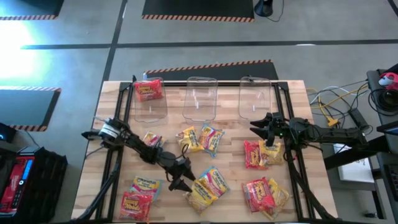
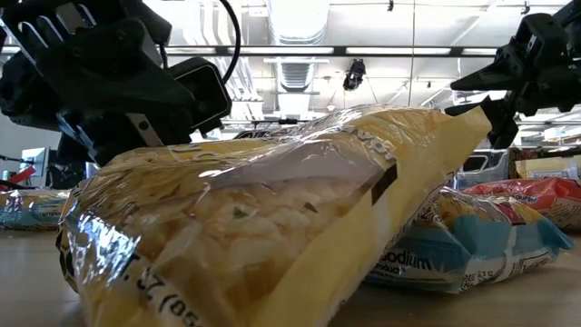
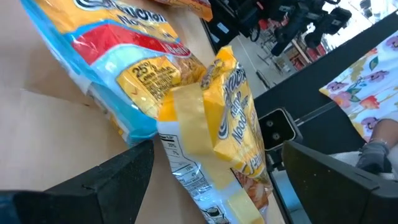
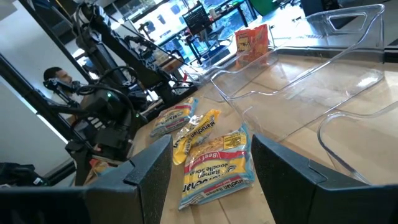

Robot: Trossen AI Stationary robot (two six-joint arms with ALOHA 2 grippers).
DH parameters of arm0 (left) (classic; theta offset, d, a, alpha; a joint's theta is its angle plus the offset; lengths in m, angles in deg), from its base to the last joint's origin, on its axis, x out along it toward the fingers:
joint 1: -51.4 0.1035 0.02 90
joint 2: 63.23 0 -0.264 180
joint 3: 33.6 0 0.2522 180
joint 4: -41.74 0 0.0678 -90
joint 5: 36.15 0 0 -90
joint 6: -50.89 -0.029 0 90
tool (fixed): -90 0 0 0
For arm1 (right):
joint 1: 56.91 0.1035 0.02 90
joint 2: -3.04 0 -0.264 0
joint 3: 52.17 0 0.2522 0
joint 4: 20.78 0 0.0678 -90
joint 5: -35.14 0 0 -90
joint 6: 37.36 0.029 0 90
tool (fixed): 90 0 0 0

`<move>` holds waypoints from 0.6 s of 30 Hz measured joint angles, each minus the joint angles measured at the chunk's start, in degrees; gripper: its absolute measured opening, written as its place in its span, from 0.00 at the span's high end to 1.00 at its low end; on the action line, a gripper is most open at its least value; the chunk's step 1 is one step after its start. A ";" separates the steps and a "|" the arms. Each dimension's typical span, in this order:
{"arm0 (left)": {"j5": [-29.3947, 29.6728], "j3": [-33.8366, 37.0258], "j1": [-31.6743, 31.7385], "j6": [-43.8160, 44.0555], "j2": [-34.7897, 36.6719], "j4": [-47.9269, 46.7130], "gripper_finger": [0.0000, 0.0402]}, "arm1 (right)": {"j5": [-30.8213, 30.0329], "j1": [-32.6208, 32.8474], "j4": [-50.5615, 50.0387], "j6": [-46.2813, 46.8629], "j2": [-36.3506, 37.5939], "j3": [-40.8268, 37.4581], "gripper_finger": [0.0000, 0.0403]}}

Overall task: Sort Maruchan noodles
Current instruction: Put the yellow noodle pack into the middle transparent bin

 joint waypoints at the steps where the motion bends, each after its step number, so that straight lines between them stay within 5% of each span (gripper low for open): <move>1: -0.11 -0.32 -0.15 0.07 0.00 -0.47 0.16 | -0.02 0.02 0.00 0.00 0.00 0.02 0.48; 18: -0.40 -6.28 -2.26 -2.66 -0.17 -10.92 0.16 | -0.02 0.00 0.00 0.00 0.00 0.00 0.48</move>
